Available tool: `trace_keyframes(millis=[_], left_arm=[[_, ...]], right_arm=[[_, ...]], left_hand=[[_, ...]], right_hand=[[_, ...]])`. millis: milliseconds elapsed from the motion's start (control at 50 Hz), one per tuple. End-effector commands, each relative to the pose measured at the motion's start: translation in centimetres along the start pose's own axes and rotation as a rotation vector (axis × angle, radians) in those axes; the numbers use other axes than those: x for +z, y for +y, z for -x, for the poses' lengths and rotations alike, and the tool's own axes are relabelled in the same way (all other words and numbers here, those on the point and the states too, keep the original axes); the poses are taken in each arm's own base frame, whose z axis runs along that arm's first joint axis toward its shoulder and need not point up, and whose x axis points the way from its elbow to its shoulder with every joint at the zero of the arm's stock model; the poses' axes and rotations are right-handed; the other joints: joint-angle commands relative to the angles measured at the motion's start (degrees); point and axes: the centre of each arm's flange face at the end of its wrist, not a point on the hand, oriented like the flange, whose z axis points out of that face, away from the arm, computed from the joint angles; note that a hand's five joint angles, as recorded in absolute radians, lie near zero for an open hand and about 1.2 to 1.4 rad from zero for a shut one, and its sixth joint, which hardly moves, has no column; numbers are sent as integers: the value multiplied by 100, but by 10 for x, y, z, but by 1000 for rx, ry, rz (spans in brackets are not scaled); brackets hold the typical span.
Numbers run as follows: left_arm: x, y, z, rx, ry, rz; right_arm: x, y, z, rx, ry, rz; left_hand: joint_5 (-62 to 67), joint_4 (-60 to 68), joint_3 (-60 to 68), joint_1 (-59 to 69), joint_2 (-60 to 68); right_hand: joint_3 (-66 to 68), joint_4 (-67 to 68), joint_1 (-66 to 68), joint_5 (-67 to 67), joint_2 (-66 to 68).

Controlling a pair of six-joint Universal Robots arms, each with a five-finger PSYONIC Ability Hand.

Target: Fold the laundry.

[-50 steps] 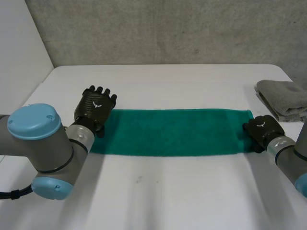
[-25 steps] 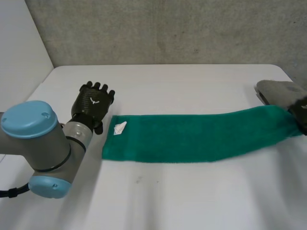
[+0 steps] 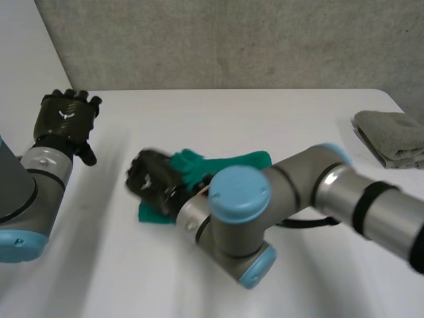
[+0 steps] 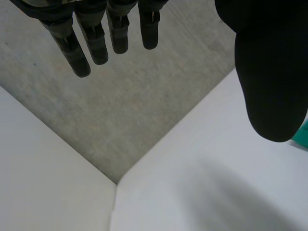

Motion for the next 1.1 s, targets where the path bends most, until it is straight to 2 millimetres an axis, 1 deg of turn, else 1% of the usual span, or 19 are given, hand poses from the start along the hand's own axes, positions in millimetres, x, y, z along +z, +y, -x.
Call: trace_keyframes(millis=[20, 40, 60, 120, 140, 180, 200, 280, 340, 420, 540, 660, 720, 740, 800, 900, 960, 1040, 1100], left_arm=[[-7, 8, -13, 4, 52, 29], [-7, 7, -14, 4, 58, 25], [-8, 4, -19, 5, 79, 12], [-8, 1, -30, 3, 126, -11], [-9, -3, -38, 2, 162, -31], [-11, -10, -48, 0, 196, -59], [-12, -14, -53, -2, 212, -72], [-22, -26, -85, -4, 304, -117], [-24, -27, -99, -5, 340, -124], [-23, -20, -119, -5, 390, -110], [-24, -4, -148, 13, 467, -60], [-5, 9, -154, 19, 447, -25], [12, 17, -145, 27, 367, 24], [23, 24, -133, 31, 289, 65], [36, 33, -112, 39, 169, 123], [31, 38, -109, 60, 136, 163], [25, 36, -108, 64, 142, 167], [6, 23, -105, 61, 173, 156], [-10, 12, -106, 52, 219, 130]], right_arm=[[-3, 2, 26, 39, -92, 5], [-4, 5, 24, 49, -82, 36], [-7, 6, 15, 77, -50, 88], [-12, 5, -6, 170, 24, 162], [-20, 12, -25, 268, 82, 223], [-30, 28, -42, 378, 137, 285], [-43, 44, -57, 478, 178, 339], [-71, 57, -79, 648, 233, 392], [-83, 61, -80, 660, 228, 432], [-99, 79, -68, 642, 194, 527], [-113, 99, -61, 635, 185, 597], [-115, 103, -54, 633, 185, 596], [-115, 104, -52, 628, 190, 593], [-115, 105, -51, 624, 198, 586], [-115, 106, -50, 619, 206, 579], [-116, 109, -49, 612, 217, 577], [-120, 111, -51, 599, 217, 595], [-130, 114, -49, 539, 196, 641], [-147, 119, -58, 477, 203, 696]], left_hand=[[-96, -89, -118, -110, -90], [-113, -105, -135, -127, -107], [-113, -106, -135, -127, -107], [-113, -106, -135, -127, -107], [-96, -89, -119, -110, -90], [-80, -72, -102, -93, -73], [-80, -72, -102, -93, -73], [-113, -105, -135, -127, -107], [-113, -106, -135, -127, -107], [-113, -106, -135, -127, -107], [-80, -72, -102, -94, -74], [5, 12, -18, -9, 11], [72, 79, 49, 58, 78], [89, 96, 66, 75, 95], [72, 79, 50, 58, 78], [55, 63, 33, 41, 61], [22, 29, -1, 8, 28], [-29, -22, -51, -43, -23], [-29, -22, -51, -43, -23]], right_hand=[[-3456, -3485, -2568, -3381, -3400], [-5074, -5102, -4185, -4999, -5018], [-5653, -5682, -4765, -5578, -5597], [-5653, -5682, -4765, -5578, -5597], [-5653, -5682, -4765, -5578, -5597], [-5653, -5682, -4765, -5578, -5597], [-5653, -5682, -4765, -5578, -5597], [-5653, -5682, -4765, -5578, -5597], [-5653, -5682, -4765, -5578, -5597], [-5653, -5682, -4765, -5578, -5597], [-4352, -4380, -3463, -4277, -4296], [-2856, -2884, -1967, -2781, -2800], [-2367, -2395, -1478, -2292, -2311], [-1832, -1860, -943, -1757, -1776], [-1005, -1033, -116, -930, -949], [1342, 1314, 2231, 1417, 1398], [1347, 1318, 2235, 1422, 1403], [1347, 1318, 2235, 1422, 1403], [1347, 1318, 2235, 1422, 1403]])
